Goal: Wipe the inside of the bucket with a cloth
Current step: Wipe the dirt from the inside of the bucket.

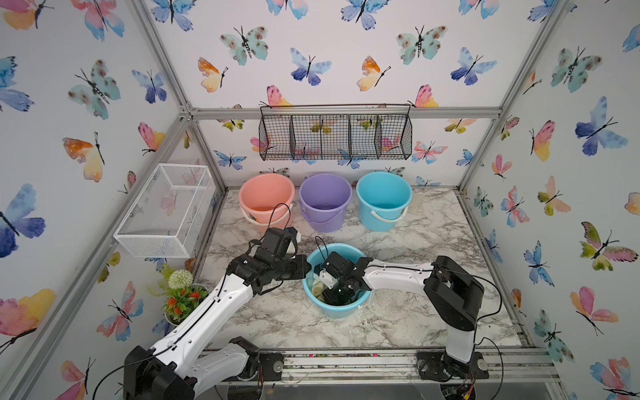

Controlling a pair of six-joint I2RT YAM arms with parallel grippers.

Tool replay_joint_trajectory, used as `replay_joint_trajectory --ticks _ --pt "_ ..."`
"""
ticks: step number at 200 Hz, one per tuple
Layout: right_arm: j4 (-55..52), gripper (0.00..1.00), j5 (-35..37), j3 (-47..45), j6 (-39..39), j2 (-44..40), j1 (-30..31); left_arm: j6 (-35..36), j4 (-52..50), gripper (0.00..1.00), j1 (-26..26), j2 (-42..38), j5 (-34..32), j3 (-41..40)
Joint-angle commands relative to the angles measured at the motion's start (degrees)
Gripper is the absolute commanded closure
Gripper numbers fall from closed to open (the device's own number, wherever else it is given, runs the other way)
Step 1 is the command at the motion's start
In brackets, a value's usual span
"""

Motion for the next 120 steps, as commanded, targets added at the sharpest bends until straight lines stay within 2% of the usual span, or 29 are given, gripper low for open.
replay_joint_trajectory --ticks 1,33,70,97,120 --pt "14.95 0.98 12.14 -3.52 5.15 -2.44 -0.07 1.78 -1.82 1.00 -0.43 1.24 1.10 0.38" --pt "12.79 0.98 26.63 -3.66 4.12 -3.01 0.02 2.11 -2.46 1.00 -0.41 1.07 0.96 0.68" --pt "0.38 0.98 41.42 0.29 1.24 -0.93 0.02 2.46 -2.66 1.00 -0.42 0.98 0.83 0.65" --pt "-11.17 0.98 48.07 3.63 1.97 1.00 0.02 2.50 -3.09 1.00 -0.44 0.63 -0.23 0.99" --pt "-21.49 0.98 48.39 6.31 2.22 1.16 0.02 2.48 -3.97 1.00 -0.41 0.34 -1.54 1.99"
